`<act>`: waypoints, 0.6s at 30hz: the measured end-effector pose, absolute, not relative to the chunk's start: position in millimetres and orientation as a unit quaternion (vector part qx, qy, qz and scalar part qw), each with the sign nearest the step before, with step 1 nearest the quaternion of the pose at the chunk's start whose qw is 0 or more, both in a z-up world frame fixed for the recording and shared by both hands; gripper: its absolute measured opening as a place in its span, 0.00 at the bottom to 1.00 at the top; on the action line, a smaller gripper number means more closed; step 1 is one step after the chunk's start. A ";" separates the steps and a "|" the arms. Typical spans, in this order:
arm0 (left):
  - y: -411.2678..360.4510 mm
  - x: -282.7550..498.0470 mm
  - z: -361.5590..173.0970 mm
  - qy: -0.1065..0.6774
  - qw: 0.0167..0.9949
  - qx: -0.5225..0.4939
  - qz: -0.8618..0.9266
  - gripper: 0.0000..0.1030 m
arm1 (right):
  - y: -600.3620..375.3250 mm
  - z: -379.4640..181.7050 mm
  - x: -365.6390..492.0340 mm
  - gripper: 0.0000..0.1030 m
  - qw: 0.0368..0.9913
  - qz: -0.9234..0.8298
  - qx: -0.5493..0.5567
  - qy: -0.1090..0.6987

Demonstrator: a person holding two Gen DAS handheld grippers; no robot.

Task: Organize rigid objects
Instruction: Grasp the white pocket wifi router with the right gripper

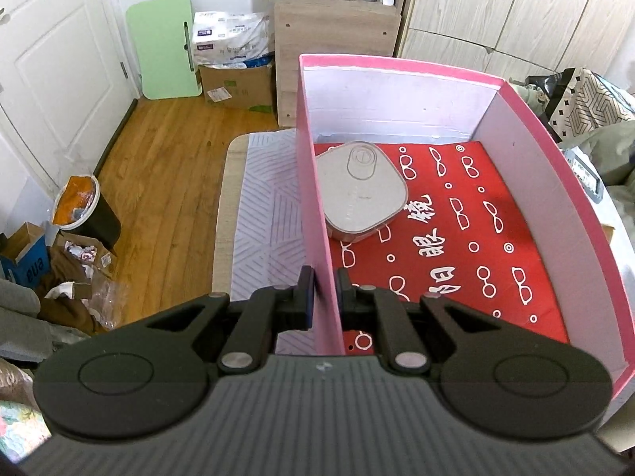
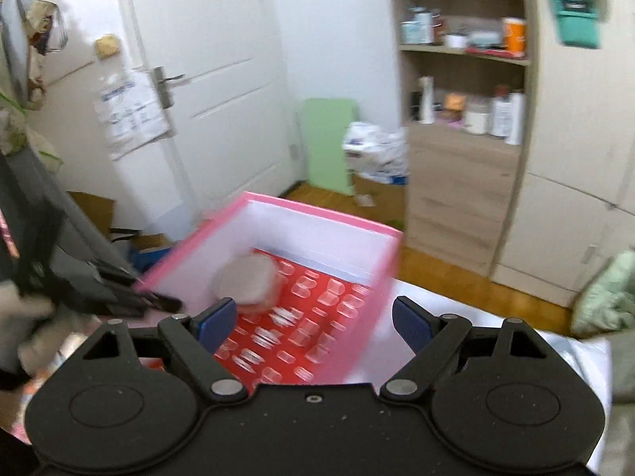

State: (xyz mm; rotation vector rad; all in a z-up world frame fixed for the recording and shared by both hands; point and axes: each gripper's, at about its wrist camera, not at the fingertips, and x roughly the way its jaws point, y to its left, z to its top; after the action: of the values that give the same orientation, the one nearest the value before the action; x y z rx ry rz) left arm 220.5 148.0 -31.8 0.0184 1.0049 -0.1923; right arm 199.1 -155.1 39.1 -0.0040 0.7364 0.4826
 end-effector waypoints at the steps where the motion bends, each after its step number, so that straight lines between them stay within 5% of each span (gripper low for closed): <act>1: 148.0 221.3 -31.6 0.484 0.870 0.010 -0.093 0.09 | -164.9 32.1 194.5 0.86 0.906 0.219 0.002 0.363; 3: 148.0 224.1 -30.8 0.490 0.866 0.013 -0.096 0.10 | -178.7 16.4 190.5 0.86 0.902 0.198 0.012 0.383; 7: 148.6 225.8 -30.1 0.497 0.862 0.009 -0.099 0.10 | -197.7 -14.3 182.1 0.70 0.893 0.170 0.016 0.416; 18: 147.1 227.5 -29.1 0.503 0.859 0.007 -0.093 0.10 | -192.2 -65.8 189.9 0.69 0.868 0.165 0.017 0.467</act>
State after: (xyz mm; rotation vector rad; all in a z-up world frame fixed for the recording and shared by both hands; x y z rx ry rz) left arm 227.5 147.1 -29.1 0.0150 1.0553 -0.1947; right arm 189.9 -192.2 -65.8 0.0353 0.9778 0.3448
